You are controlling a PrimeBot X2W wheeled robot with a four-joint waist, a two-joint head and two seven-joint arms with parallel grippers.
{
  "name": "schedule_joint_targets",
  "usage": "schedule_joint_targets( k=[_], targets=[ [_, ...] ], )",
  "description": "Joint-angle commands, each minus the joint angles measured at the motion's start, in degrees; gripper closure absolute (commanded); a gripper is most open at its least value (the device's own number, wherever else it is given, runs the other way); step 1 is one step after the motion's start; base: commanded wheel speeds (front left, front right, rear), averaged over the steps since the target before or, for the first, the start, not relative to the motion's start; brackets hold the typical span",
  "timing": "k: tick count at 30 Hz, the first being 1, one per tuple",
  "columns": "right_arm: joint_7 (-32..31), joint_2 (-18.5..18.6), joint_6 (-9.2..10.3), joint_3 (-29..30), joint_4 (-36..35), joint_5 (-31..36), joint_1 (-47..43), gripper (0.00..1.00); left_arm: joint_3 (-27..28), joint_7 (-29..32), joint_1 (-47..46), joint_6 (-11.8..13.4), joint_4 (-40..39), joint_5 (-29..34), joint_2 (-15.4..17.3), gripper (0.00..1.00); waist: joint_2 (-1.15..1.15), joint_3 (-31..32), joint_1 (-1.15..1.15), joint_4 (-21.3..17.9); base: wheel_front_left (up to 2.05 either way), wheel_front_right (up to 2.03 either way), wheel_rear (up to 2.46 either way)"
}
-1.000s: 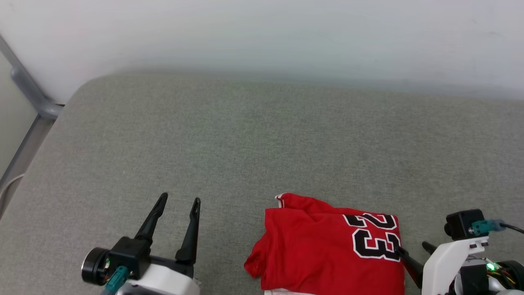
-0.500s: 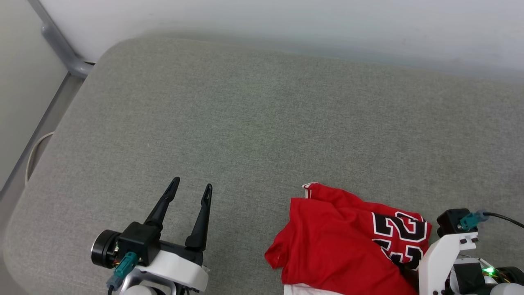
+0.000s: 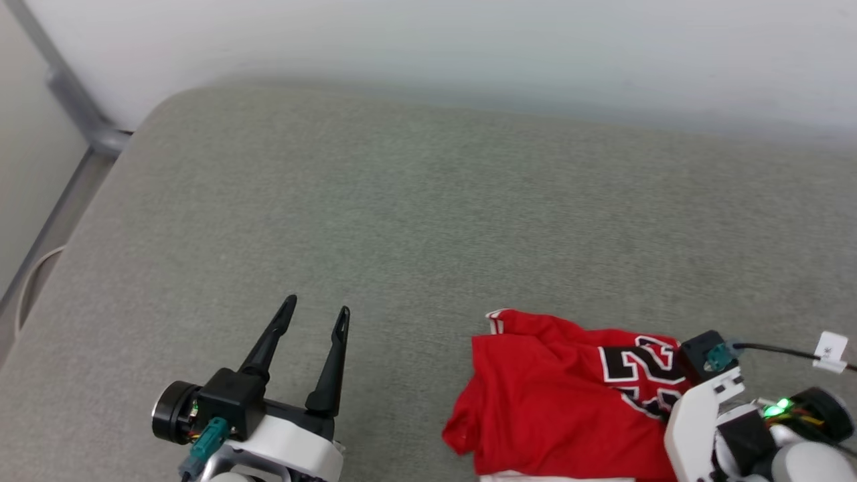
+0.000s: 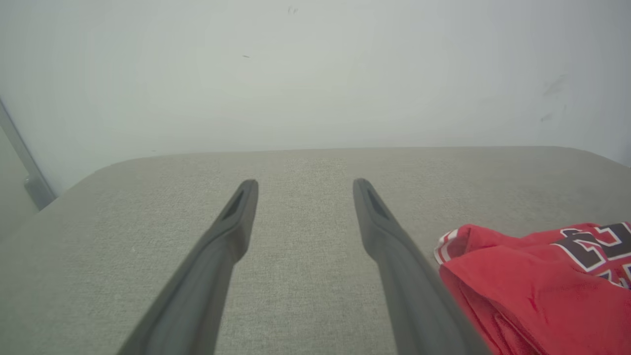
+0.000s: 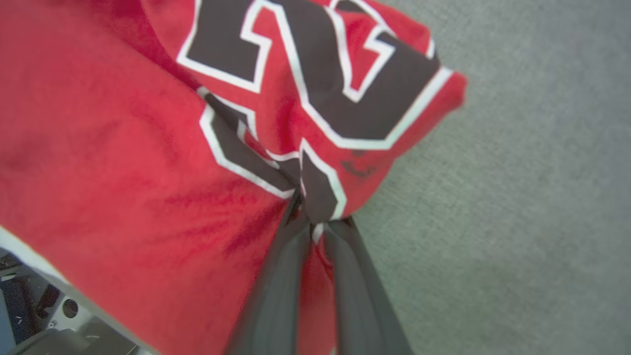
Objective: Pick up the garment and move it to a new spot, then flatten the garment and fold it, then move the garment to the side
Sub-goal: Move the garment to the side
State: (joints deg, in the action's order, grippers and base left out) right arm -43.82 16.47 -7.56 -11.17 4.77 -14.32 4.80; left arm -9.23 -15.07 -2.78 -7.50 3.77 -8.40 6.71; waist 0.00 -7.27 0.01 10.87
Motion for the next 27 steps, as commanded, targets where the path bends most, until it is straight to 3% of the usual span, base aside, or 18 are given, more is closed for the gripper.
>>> schedule_joint_targets(
  k=[1, 9, 18, 24, 27],
  targets=[
    [0.3, 3.3, 0.14, -1.7, -1.0, 1.0, 1.5, 1.00, -0.6, -0.1, 0.7, 0.0, -0.4, 0.1, -0.2, 0.00, 0.00, 1.1, -0.01, -2.4, 0.00, 0.00, 0.00],
    [-0.6, 19.0, 0.12, -10.4, -5.7, 0.4, 7.9, 1.00, -3.7, -0.1, 0.8, 0.0, -1.4, 0.7, -0.7, 0.00, 0.00, 0.3, -0.01, -10.1, 0.00, 0.00, 0.00],
    [5.2, 35.6, 0.14, -11.9, -0.2, 0.8, 16.3, 1.00, -10.2, -0.1, -5.0, 0.0, -4.2, 1.6, 1.2, 0.00, 0.00, -8.6, -0.01, -17.0, 0.00, 0.00, 0.00],
    [9.8, 40.3, 0.13, -9.0, 6.8, -0.1, 19.7, 1.00, -13.6, -0.1, -9.8, 0.0, -6.4, 2.1, 2.8, 0.00, 0.00, -15.5, -0.01, -18.8, 0.00, 0.00, 0.00],
    [13.0, 40.9, 0.13, -5.5, 12.1, 0.4, 21.2, 1.00, -15.0, -0.1, -12.6, 0.0, -8.1, 2.4, 3.7, 0.00, 0.00, -19.3, -0.01, -19.6, 0.00, 0.00, 0.00]
  ],
)
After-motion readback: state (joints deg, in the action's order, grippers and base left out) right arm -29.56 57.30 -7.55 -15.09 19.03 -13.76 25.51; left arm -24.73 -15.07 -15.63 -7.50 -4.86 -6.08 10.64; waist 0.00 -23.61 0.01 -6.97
